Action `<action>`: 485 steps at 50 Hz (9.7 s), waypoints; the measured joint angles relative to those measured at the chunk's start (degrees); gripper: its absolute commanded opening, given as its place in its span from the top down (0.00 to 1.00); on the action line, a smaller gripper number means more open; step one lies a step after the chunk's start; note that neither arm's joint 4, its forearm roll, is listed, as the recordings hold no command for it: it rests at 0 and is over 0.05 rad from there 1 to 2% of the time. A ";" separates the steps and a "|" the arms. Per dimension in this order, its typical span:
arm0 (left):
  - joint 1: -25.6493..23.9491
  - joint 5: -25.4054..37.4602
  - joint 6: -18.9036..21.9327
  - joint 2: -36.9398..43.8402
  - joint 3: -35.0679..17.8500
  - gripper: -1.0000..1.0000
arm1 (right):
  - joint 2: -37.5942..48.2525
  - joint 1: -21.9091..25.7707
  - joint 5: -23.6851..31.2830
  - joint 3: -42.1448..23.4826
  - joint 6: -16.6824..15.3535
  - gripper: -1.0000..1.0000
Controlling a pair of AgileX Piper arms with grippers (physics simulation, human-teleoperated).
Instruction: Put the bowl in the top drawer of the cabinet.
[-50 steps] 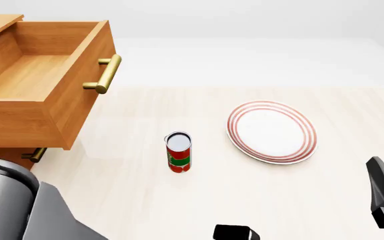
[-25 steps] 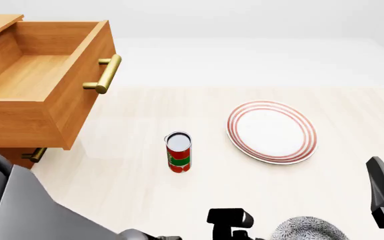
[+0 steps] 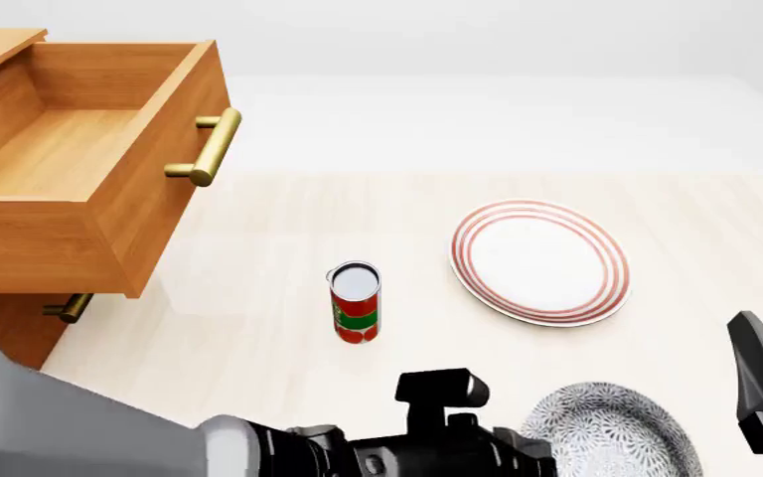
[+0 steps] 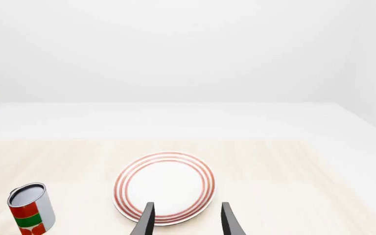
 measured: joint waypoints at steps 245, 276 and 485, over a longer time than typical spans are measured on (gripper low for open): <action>36.83 66.48 26.33 -39.25 -43.00 1.00 | -0.03 0.00 0.03 0.00 0.00 0.00; 48.10 66.68 25.80 -43.49 -37.93 1.00 | -0.06 0.00 0.07 0.00 0.00 0.00; 75.93 67.61 29.30 -38.68 -27.64 1.00 | -0.03 0.00 0.03 0.00 0.00 0.00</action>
